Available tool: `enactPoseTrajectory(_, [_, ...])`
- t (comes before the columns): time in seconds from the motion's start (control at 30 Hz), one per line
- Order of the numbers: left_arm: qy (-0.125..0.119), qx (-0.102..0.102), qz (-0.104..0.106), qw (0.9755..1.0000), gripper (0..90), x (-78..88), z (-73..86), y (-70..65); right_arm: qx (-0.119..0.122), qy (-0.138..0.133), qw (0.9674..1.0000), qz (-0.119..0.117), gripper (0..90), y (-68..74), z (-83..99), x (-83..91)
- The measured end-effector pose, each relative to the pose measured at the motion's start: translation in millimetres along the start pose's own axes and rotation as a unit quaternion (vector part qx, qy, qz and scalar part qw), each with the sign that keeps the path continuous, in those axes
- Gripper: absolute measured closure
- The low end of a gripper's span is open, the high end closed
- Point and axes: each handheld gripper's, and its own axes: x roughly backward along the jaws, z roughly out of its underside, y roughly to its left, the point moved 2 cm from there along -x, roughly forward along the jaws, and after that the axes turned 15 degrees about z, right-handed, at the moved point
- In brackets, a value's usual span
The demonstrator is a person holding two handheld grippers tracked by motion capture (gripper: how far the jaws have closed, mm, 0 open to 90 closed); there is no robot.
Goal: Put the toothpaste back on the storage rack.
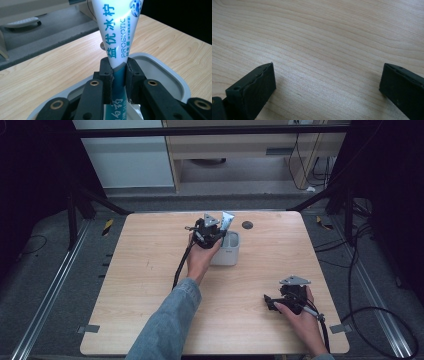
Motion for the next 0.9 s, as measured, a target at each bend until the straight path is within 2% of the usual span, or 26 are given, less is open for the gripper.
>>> enactPoseTrajectory(0.27, [0.019,-0.008,-0.005,0.9998,77.1,-3.4,0.6,-4.3,0.0,0.0,1.0,0.0,0.7,0.0,0.1,0.1])
enactPoseTrajectory(0.37, [0.024,0.001,-0.006,0.9997,77.1,-4.8,1.8,-3.0,0.0,0.0,1.0,0.0,0.7,0.2,0.1,0.2])
enactPoseTrajectory(0.9, [0.03,0.005,-0.005,0.9995,76.4,-5.2,2.1,-5.2,0.0,0.0,1.0,-0.001,0.7,0.2,0.1,0.2])
